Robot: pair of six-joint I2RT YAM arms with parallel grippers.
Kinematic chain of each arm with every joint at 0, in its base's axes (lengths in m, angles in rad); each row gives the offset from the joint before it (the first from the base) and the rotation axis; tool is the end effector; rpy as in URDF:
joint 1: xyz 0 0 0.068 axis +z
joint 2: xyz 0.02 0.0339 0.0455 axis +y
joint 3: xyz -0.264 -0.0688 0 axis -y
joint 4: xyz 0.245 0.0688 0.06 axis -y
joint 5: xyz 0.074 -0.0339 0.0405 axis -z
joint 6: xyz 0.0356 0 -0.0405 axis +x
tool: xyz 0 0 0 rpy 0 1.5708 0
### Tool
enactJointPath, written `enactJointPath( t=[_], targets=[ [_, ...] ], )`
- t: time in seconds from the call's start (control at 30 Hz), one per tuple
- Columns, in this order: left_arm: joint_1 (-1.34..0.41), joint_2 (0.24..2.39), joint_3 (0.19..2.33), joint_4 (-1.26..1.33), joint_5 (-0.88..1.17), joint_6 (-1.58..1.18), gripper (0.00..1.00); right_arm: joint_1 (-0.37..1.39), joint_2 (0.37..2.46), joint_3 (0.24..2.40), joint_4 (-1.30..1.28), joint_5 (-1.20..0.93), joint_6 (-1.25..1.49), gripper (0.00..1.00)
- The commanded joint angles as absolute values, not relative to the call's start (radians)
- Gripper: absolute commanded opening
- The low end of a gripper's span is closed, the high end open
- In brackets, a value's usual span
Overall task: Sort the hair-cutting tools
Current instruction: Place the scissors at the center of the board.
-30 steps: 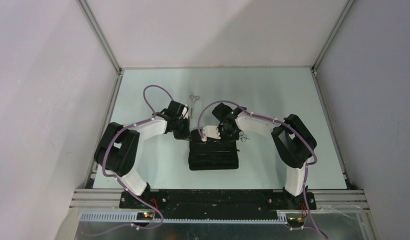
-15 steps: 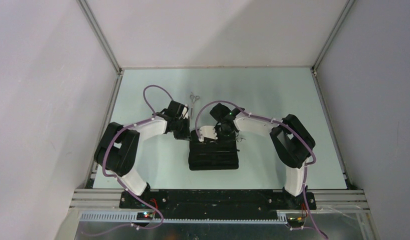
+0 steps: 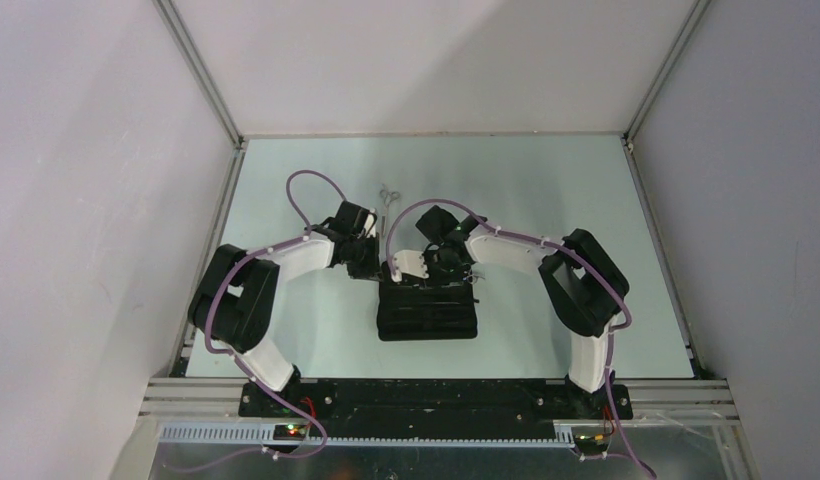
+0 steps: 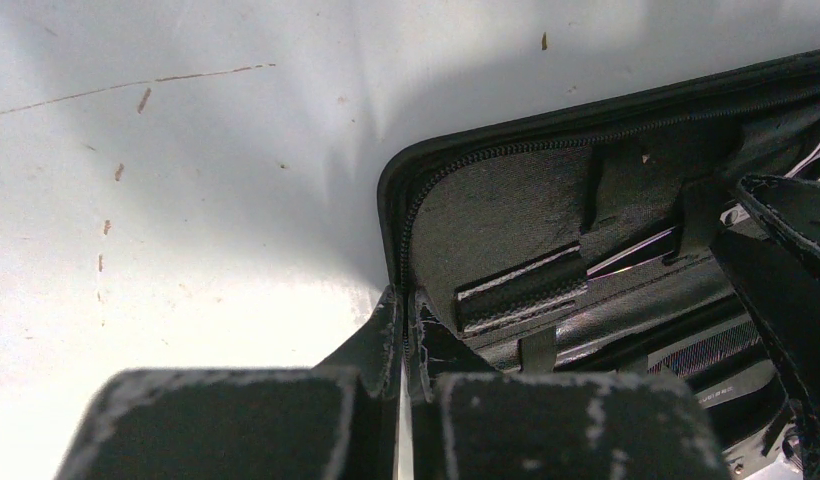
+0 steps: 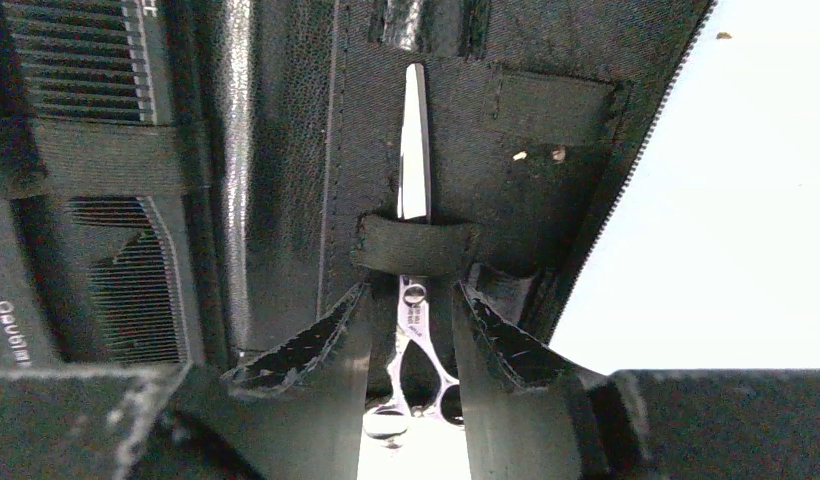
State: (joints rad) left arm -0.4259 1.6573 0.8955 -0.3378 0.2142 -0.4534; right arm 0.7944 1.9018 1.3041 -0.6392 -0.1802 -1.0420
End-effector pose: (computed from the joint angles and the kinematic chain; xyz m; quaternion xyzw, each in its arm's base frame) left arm 0.2800 -0.1353 0.1539 0.0117 0.9671 -0.1928 0.1658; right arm 0.2602 0.2740 0.1719 -0.7894 0.5845 0.0676 0.1752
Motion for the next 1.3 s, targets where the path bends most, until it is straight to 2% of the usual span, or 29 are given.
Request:
enactJointPath(
  t=[0.0,0.2,0.43,0.73,1.27],
  targets=[
    [-0.440,1.661,0.878,-0.305,0.240,-0.470,0.00,0.771,1.828,1.329,-0.689,-0.216,-0.969,0.40],
    [-0.441,1.658,0.880,-0.305,0.240,-0.470,0.00,0.699,1.731,1.304,-0.691,-0.216,-0.794,0.41],
    [-0.440,1.654,0.879,-0.308,0.238,-0.470,0.00,0.587,1.741,1.280,-0.699,-0.147,-0.595,0.37],
    [-0.440,1.657,0.883,-0.308,0.239,-0.469,0.00,0.563,1.726,1.193,-0.691,-0.170,-0.627,0.36],
    [-0.441,1.658,0.884,-0.311,0.242,-0.470,0.00,0.565,1.798,1.172,-0.647,-0.155,-0.641,0.32]
  ],
)
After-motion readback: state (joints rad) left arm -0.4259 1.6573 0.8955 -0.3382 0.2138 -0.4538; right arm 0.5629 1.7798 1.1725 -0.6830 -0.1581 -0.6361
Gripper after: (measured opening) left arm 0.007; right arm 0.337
